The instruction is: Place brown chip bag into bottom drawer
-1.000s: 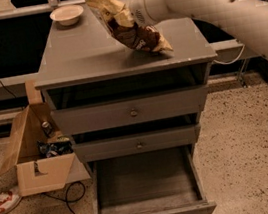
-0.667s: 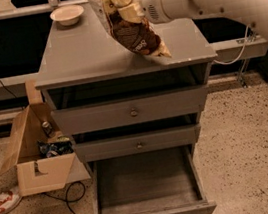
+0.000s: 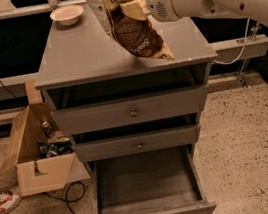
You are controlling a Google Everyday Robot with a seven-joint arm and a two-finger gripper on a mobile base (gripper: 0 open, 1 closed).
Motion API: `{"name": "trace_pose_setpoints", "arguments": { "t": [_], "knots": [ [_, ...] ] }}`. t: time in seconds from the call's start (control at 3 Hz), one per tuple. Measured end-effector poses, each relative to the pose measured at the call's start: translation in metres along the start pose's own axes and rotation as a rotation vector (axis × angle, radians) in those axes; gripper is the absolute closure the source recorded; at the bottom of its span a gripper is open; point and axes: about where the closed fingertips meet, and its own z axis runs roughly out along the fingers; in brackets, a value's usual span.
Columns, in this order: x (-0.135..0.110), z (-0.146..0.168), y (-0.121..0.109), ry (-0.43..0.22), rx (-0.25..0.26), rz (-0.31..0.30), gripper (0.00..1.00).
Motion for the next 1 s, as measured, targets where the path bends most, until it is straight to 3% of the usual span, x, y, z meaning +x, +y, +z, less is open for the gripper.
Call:
{"name": "trace_pose_setpoints", "arguments": {
  "t": [0.33, 0.67, 1.0],
  "knots": [
    [-0.007, -0.033, 0.035, -0.01, -0.108, -0.024, 1.0],
    [-0.005, -0.087, 0.076, 0.017, -0.189, -0.043, 1.0],
    [0.013, -0.134, 0.099, 0.081, -0.227, -0.038, 1.0]
  ]
}}
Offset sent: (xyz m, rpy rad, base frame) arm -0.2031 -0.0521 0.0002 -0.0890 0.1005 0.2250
